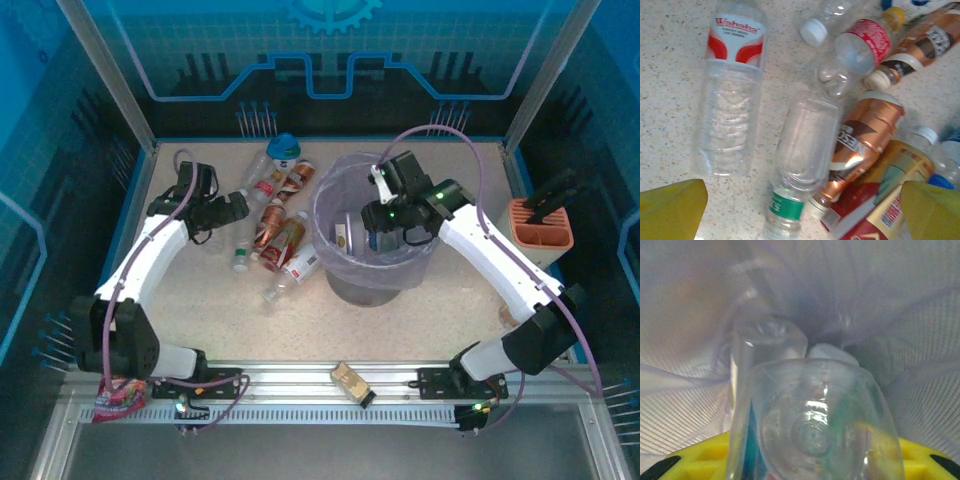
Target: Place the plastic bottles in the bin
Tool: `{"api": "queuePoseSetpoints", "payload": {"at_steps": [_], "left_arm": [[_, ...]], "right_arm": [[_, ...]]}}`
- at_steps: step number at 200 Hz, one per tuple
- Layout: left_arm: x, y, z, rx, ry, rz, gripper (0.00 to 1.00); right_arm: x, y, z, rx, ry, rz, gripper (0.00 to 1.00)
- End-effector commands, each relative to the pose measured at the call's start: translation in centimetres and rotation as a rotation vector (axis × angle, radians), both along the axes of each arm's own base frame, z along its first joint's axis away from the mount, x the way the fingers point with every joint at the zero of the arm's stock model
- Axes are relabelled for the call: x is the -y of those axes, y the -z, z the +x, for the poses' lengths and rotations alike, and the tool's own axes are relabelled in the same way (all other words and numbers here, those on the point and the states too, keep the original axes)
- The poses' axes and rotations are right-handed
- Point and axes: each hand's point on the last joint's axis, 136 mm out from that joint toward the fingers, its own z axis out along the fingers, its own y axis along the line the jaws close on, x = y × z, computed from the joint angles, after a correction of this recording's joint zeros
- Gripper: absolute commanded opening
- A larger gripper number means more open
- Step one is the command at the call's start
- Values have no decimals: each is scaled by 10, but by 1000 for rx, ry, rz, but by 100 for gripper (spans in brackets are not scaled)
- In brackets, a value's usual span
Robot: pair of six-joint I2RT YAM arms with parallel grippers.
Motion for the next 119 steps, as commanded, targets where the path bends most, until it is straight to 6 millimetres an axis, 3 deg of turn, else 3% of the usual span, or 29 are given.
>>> {"api": "queuePoseSetpoints", "payload": {"at_steps": [1,35,70,95,119], "left_arm": [[-21,-4,19,27,-18,40,99],[-44,23,37,-51,-27,90,99],[-47,51,49,-120,-15,75,99],[-50,67,49,-173,-29,77,99],[-53,76,46,-197,-51,69,99]], "right_arm": [[0,27,-7,-71,40,-7,44],[-1,55,-10,-90,57,8,45],[2,66,-13,-108,63,-8,56],[3,58,-15,-95,55,3,70],[5,33,-19,-58,46,21,81]]}}
